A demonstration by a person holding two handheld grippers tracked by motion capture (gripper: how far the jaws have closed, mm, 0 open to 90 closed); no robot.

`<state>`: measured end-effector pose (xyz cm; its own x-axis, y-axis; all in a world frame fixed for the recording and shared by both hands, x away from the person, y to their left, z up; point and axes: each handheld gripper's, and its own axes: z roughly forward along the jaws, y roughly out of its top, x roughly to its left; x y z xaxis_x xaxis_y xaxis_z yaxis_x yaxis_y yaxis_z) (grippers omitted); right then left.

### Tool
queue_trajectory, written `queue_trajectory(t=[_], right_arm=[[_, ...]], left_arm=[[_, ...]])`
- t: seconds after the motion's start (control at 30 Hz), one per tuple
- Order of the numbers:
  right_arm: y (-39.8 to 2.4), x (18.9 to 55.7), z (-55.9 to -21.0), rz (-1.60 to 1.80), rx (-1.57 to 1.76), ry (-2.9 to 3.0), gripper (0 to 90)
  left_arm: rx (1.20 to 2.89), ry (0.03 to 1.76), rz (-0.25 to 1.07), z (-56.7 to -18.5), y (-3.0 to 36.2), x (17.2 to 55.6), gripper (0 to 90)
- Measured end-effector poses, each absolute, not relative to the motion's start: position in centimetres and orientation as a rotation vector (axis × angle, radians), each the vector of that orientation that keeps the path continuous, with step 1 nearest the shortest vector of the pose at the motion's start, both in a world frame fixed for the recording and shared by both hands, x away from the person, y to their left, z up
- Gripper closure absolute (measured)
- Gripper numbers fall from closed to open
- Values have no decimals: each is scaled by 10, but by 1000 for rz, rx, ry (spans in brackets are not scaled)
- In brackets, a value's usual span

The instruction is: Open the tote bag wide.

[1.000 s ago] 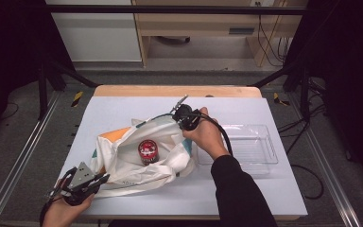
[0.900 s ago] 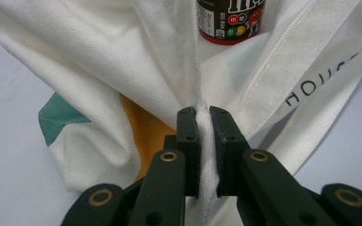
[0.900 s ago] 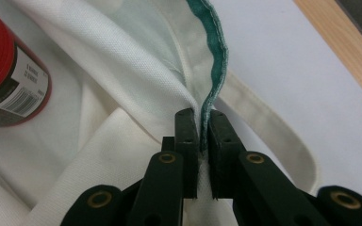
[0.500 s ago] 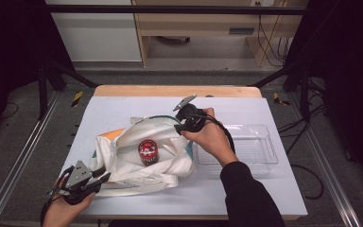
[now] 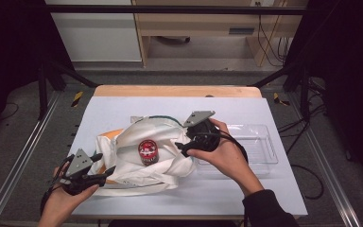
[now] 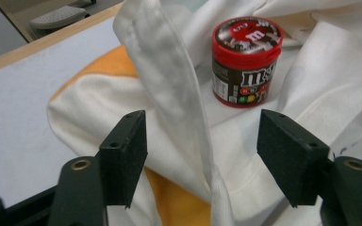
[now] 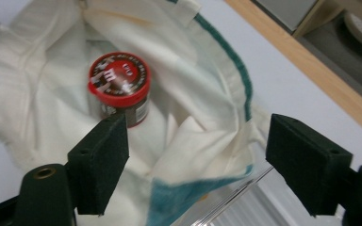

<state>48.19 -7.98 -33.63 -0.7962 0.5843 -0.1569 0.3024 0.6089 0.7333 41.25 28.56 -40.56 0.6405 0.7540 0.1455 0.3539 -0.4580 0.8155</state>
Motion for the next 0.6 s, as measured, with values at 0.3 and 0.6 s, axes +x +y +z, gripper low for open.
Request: queue_trajectory(t=[0.3,0.6], right_arm=[[-81,467,-352,975,590,2515,297],[-70,467,-358,996,534,2534,297]], left_arm=[[2115,837,615,-384,270,439,257],[2113,841,621,-370,263,467,265]])
